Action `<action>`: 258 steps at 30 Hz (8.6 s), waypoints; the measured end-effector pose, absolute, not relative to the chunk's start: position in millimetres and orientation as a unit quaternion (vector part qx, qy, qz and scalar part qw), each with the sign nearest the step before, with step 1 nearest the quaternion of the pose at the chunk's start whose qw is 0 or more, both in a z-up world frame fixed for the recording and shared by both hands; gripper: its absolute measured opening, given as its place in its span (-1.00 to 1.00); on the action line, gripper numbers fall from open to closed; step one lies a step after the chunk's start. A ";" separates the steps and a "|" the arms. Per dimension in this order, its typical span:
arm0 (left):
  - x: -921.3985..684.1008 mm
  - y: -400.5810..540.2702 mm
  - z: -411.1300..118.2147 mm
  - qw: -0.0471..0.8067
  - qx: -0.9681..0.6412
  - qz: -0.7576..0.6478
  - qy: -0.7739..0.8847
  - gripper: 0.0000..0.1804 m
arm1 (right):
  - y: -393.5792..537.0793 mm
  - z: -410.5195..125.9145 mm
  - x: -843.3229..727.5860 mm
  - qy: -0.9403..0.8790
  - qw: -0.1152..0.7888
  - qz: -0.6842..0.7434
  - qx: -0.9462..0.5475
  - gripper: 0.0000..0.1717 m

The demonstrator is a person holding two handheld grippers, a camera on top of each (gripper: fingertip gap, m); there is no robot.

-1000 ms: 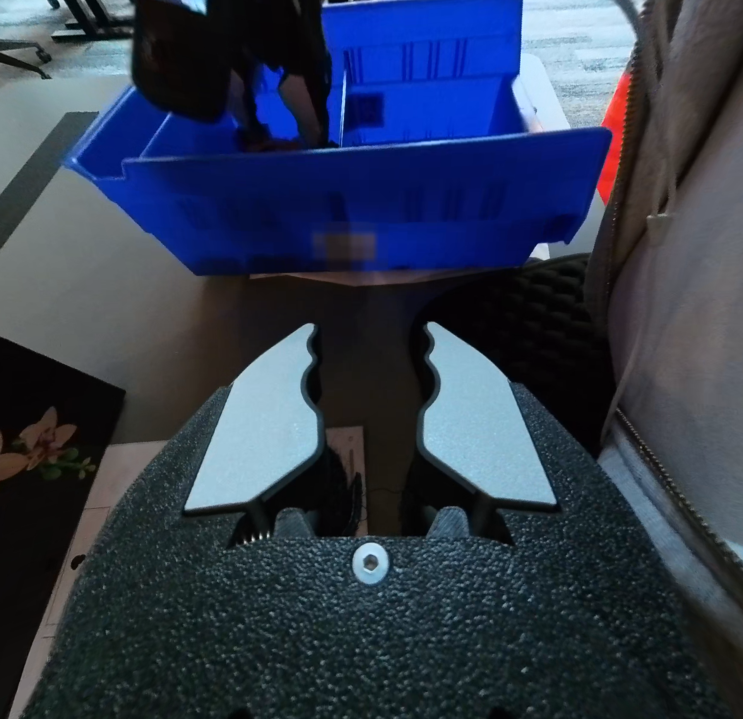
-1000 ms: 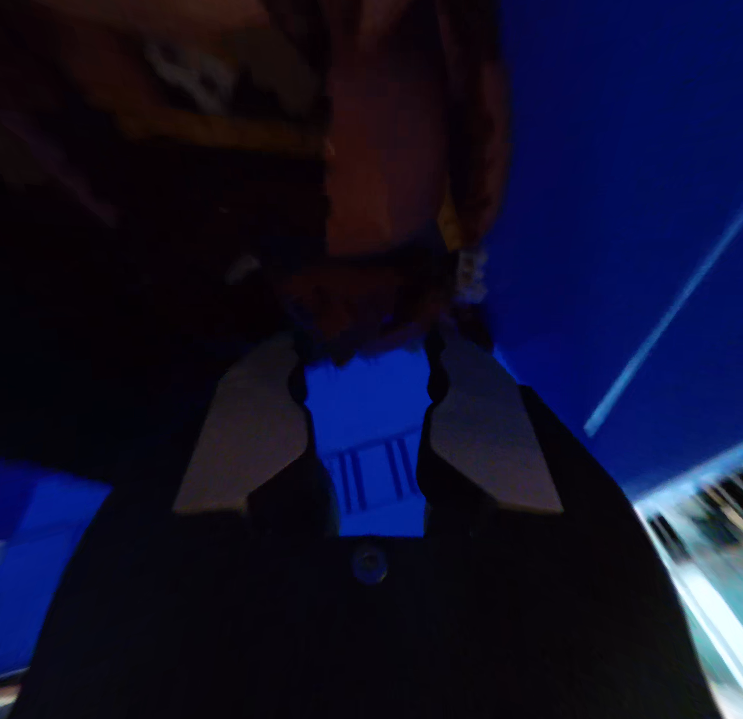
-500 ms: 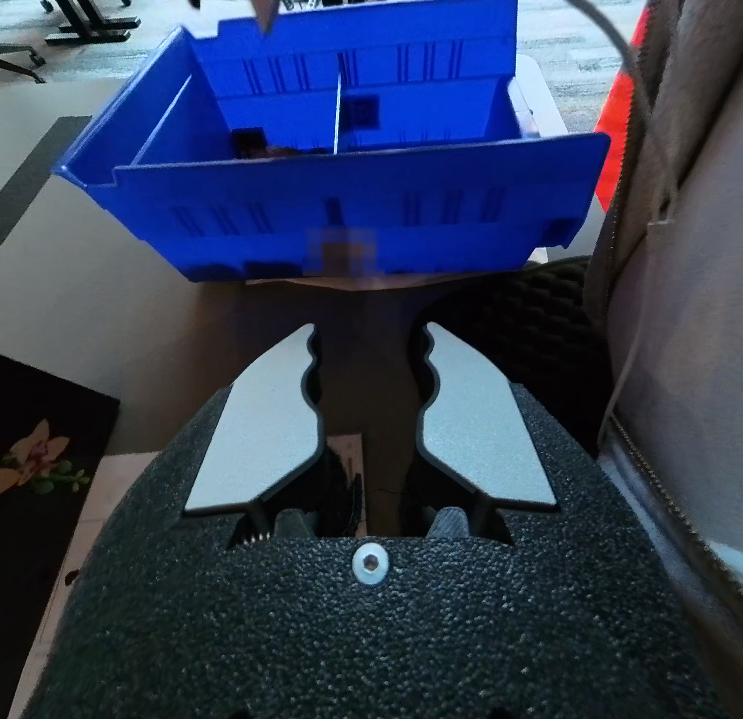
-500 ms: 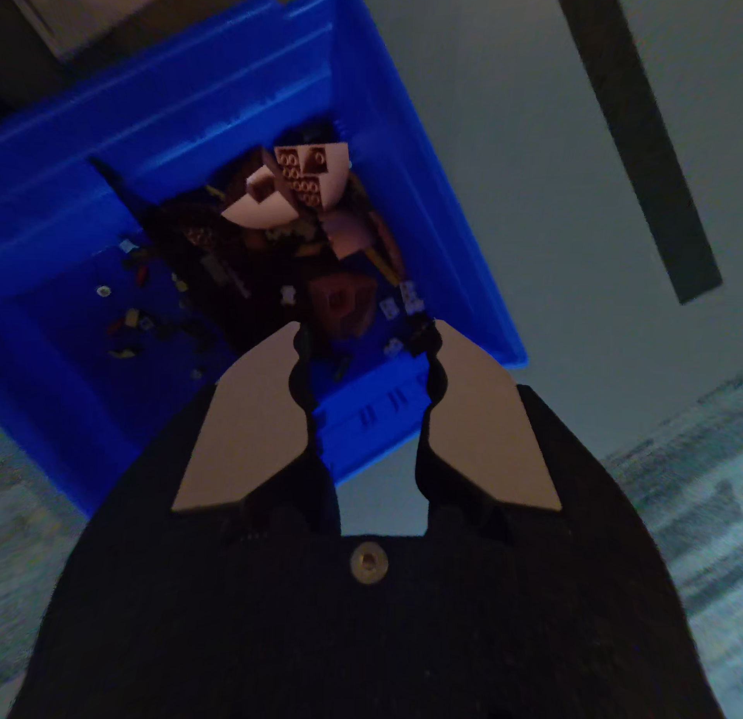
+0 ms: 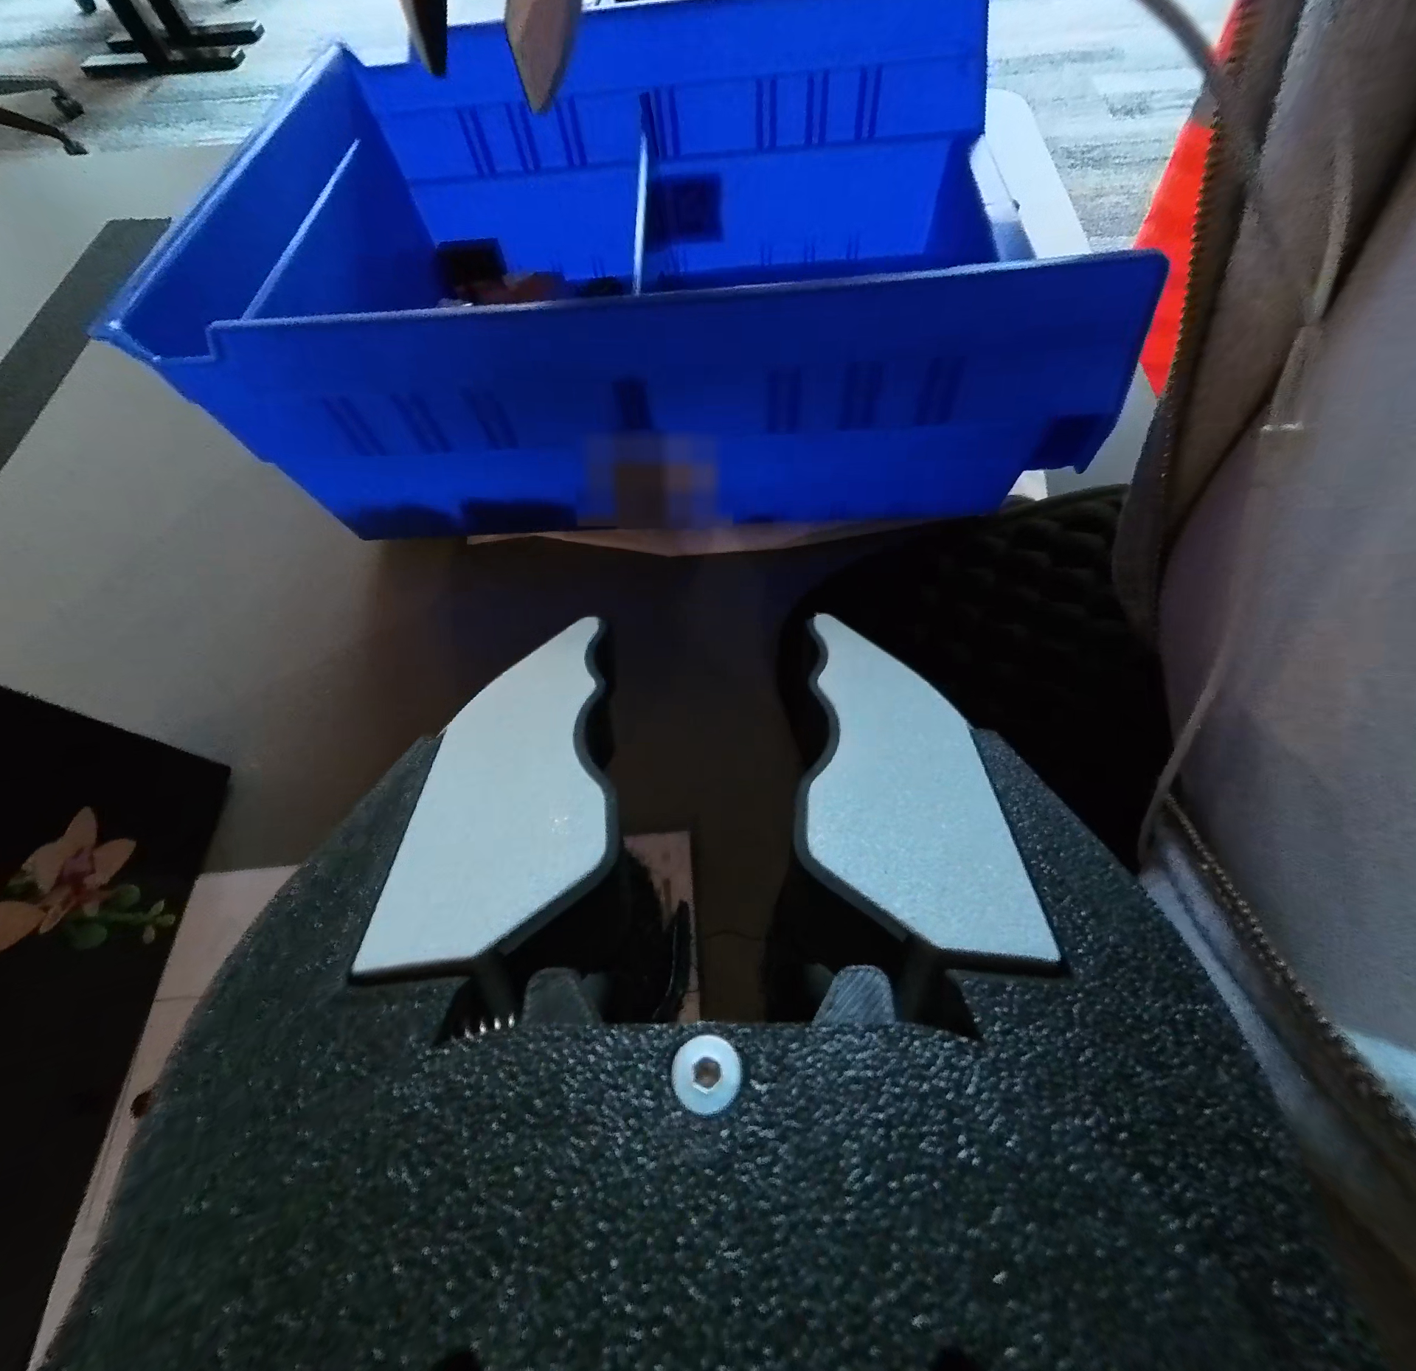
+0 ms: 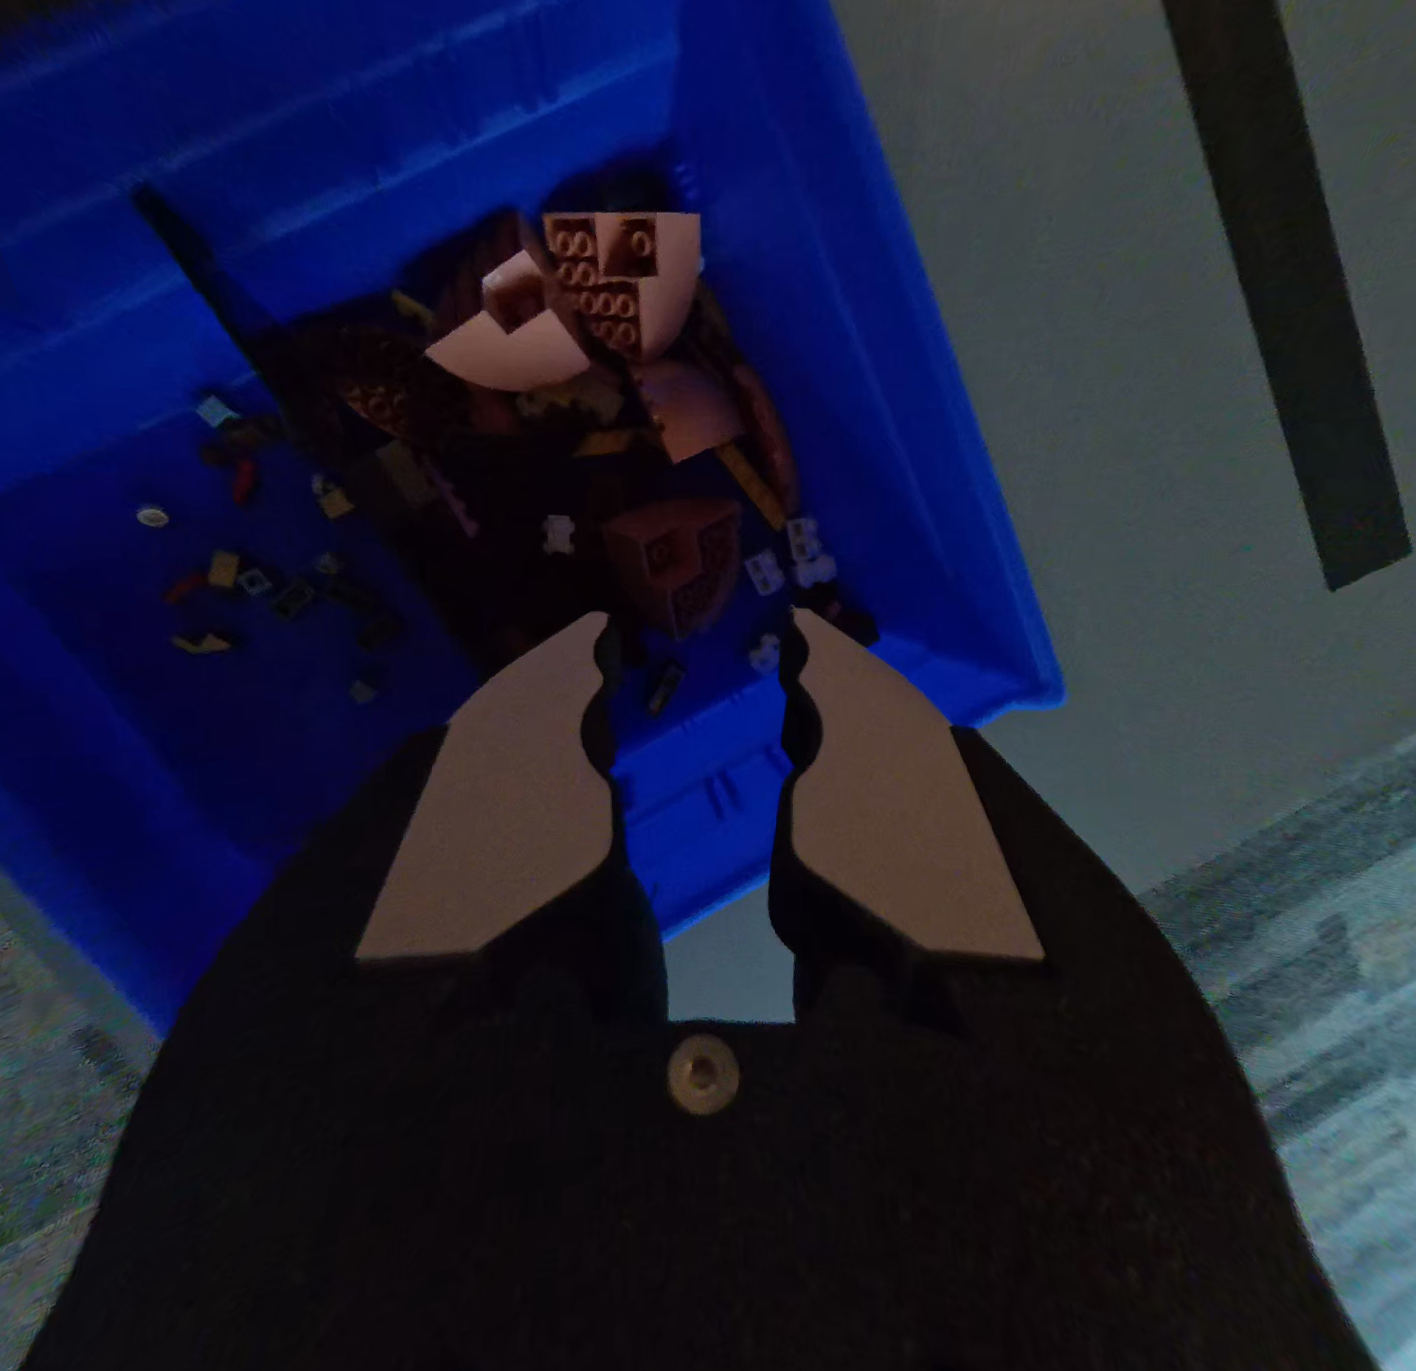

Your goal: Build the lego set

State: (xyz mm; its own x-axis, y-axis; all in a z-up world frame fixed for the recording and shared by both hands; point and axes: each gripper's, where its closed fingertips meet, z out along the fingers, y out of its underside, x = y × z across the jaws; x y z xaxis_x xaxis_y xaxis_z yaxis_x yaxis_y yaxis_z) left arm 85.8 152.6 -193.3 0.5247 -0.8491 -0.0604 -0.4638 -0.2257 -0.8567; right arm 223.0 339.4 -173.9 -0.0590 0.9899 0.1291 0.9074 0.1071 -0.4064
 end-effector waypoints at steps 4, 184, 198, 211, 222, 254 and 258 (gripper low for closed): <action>83.3 153.3 -192.2 0.446 -0.753 -0.216 0.432 -0.48 | 334.5 -168.2 225.1 -0.709 0.202 0.130 -0.663 -0.68; -114.5 -7.1 -101.8 0.680 -0.663 -0.221 0.224 -0.91 | -20.3 -98.3 -118.9 -0.311 -0.244 0.820 -0.413 -1.00; -127.6 12.3 -148.7 0.649 -0.728 -0.127 0.181 -0.94 | 8.7 -153.0 -127.0 -0.396 -0.147 0.711 -0.562 -0.93; -148.7 24.9 -184.5 0.587 -0.786 0.016 0.195 -0.94 | 13.2 -169.5 -140.9 -0.610 0.106 0.511 -0.597 -0.87; -149.7 22.9 -195.5 0.559 -0.794 0.067 0.227 -0.94 | 18.8 -184.1 -152.8 -0.704 0.212 0.382 -0.560 -0.94; -161.4 22.1 -205.5 0.529 -0.790 0.165 0.262 -0.86 | 19.1 -199.3 -159.4 -0.709 0.166 0.376 -0.573 -1.00; -177.0 18.6 -212.8 0.518 -0.818 0.158 0.197 -0.70 | 41.5 -195.4 -171.1 -0.705 0.200 0.350 -0.584 -1.00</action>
